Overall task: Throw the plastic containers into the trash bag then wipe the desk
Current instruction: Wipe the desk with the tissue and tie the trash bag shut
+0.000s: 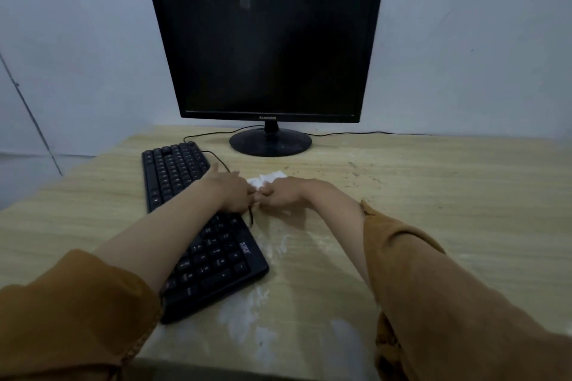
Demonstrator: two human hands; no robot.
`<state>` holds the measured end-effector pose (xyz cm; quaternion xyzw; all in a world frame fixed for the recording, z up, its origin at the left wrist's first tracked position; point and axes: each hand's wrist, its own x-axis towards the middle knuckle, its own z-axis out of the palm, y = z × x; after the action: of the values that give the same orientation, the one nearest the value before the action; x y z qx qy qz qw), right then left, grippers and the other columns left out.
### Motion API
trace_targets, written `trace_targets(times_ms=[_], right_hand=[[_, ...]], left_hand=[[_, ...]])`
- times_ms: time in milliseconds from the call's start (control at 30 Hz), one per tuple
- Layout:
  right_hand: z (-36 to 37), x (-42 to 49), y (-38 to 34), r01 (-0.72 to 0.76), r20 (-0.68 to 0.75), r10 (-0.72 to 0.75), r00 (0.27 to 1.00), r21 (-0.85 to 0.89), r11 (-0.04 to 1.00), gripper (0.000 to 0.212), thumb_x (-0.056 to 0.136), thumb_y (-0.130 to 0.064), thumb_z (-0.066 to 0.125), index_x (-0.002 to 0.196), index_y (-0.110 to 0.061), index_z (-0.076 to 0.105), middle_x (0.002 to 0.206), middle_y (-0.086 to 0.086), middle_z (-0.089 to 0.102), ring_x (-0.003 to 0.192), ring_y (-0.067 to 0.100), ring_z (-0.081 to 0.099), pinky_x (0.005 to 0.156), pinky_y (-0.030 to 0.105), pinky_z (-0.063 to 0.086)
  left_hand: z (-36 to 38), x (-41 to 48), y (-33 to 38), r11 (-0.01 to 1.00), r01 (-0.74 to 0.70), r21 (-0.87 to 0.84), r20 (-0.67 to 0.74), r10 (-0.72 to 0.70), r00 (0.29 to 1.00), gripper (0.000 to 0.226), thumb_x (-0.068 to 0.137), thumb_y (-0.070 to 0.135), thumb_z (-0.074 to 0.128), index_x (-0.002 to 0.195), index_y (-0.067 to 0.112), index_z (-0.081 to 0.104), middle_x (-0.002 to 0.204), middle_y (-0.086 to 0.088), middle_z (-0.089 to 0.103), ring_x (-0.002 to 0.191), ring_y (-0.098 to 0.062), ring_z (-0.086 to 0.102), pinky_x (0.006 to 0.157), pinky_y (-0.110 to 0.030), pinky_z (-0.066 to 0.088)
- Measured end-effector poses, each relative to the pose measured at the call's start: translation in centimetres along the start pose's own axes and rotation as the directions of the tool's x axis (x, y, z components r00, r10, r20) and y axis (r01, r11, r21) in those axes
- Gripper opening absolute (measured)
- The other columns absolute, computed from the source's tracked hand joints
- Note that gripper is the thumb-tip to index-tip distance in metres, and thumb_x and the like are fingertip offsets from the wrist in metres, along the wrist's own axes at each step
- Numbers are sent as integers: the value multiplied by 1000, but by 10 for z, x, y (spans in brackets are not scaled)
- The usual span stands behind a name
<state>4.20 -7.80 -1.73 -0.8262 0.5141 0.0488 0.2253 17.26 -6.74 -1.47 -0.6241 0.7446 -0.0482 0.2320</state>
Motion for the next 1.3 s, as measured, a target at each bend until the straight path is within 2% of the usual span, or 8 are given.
trace_targets(times_ms=[133,267,467,667,767,900,1067,1300], right_hand=[[9,-29,9,22,-27,-26,999,-110,994,44,100,-41,37,127,-10,53,127,13,57,112,29,56,90,34,43],[12,-60,29,15,-72,-18,997,-44,999,40,99,-35,40,125,-10,59,120,12,61,99,25,56,85,35,43],[9,-98,64,-25,-136,30,990,40,999,33,94,-22,50,118,-6,67,124,10,65,115,27,58,103,40,43],[-1,-116,80,48,-384,83,920,319,946,27,84,5,57,106,1,71,108,15,71,89,20,67,84,26,53],[6,-111,78,25,-496,109,862,255,967,23,84,0,57,101,3,72,105,15,71,92,21,66,82,27,51],[20,-92,62,-136,-400,175,900,124,983,34,91,-28,59,67,-4,56,69,9,58,78,28,58,61,29,42],[28,-78,38,-185,-417,133,899,-86,979,42,90,-42,58,117,-10,64,113,10,65,106,28,61,79,32,48],[20,-89,44,-112,-412,64,909,-91,990,19,86,-4,59,101,-3,71,107,17,68,97,30,65,86,38,55]], left_hand=[[-3,-21,17,998,-46,38,-6,46,999,47,100,42,19,143,31,33,153,4,31,147,-18,8,114,-56,1],[-5,-35,41,995,-103,-3,-39,103,994,45,100,40,24,145,33,29,154,3,30,147,-17,7,114,-55,3],[-10,-44,77,966,-219,-137,-69,211,975,48,99,46,20,145,34,28,156,4,23,147,-17,3,115,-52,-2],[-12,-45,70,898,-262,-352,-96,244,965,43,99,44,26,141,40,34,158,0,16,147,-15,-1,116,-48,-8],[-12,-42,58,908,-227,-351,-158,182,971,40,101,37,28,139,39,38,157,-1,22,147,-14,4,116,-47,-5],[-12,-40,51,928,-216,-304,-130,184,974,41,101,31,28,140,37,37,156,2,25,147,-11,1,116,-50,-5],[-9,-40,58,935,-244,-257,-97,227,969,43,100,24,30,141,35,37,155,5,28,147,-11,2,115,-54,-5],[-11,-39,62,909,-318,-269,-132,292,947,48,97,14,36,136,41,42,155,16,23,147,-15,-1,114,-55,-4]])
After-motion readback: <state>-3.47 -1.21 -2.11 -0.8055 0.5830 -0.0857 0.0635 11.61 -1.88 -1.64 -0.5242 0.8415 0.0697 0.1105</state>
